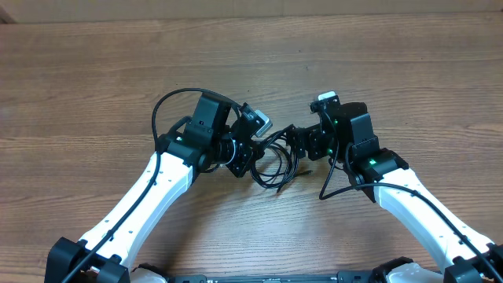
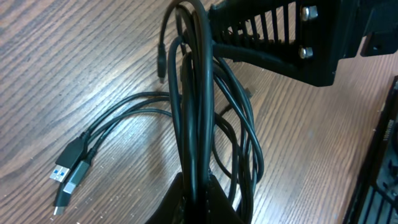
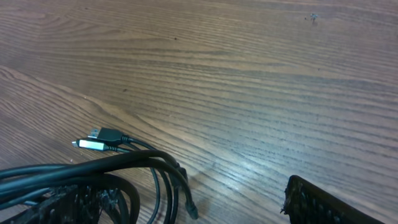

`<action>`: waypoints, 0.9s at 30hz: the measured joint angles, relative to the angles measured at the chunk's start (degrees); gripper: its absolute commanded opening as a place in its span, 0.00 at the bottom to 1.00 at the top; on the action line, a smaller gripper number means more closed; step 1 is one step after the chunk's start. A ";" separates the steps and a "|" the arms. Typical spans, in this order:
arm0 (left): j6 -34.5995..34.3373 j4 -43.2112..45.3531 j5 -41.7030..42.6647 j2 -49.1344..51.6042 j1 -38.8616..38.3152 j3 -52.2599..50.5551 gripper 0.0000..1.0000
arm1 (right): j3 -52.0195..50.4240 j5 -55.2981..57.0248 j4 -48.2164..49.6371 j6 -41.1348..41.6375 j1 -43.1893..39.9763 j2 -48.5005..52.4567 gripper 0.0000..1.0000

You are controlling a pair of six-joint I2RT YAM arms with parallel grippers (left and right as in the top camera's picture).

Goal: Untangle cables

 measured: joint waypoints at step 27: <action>-0.94 1.92 11.76 0.00 -0.09 0.00 0.04 | 0.00 -2.03 4.11 -0.11 -0.13 0.00 0.91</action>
